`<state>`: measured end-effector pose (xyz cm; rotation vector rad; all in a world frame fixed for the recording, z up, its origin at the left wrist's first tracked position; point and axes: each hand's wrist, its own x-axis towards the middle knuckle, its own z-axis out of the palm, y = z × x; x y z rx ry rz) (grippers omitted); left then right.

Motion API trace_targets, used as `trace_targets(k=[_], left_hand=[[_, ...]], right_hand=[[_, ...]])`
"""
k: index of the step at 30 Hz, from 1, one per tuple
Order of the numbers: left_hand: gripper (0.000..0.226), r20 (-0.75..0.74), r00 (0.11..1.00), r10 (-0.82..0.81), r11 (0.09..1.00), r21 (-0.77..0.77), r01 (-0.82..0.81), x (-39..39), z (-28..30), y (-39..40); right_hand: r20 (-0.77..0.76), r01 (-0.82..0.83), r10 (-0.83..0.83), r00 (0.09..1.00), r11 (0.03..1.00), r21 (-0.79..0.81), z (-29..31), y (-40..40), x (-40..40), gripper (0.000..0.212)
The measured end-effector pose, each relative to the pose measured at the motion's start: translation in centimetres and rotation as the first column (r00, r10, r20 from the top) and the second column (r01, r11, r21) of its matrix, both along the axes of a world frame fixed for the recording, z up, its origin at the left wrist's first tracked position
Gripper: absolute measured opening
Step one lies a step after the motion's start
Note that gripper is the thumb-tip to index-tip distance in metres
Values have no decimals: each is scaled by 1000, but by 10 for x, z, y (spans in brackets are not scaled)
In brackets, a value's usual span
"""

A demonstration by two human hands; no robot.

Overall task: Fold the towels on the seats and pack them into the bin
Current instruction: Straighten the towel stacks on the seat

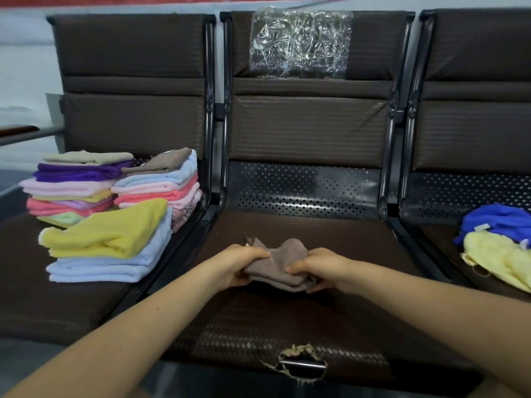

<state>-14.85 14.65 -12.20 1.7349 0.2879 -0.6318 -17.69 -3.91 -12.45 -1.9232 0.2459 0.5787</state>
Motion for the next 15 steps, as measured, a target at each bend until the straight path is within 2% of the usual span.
trace_targets(k=[3, 6, 9, 10, 12, 15], left_hand=[[25, 141, 990, 25, 994, -111, -9, 4, 11, 3], [26, 233, 971, 47, 969, -246, 12, 8, 27, 15], [33, 352, 928, 123, 960, -279, -21, 13, 44, 38], [35, 434, 885, 169, 966, -251, -61, 17, 49, 51], [35, 642, 735, 216, 976, -138, -166, 20, 60, 78], [37, 891, 410, 196, 924, -28, -380, 18, 70, 131]], right_hand=[[70, 51, -67, 995, 976, 214, 7, 12, 4, 15], [221, 43, -95, 971, 973, 227, 14, 29, 11, 25], [320, 40, -123, 939, 966, 255, 24, 55, 20, 27], [339, 27, -126, 932, 959, 283, 30, 69, 24, 24], [381, 2, -122, 917, 954, 300, 44, 99, 34, 11], [455, -13, -110, 884, 966, 258, 64, 156, 59, 23]])
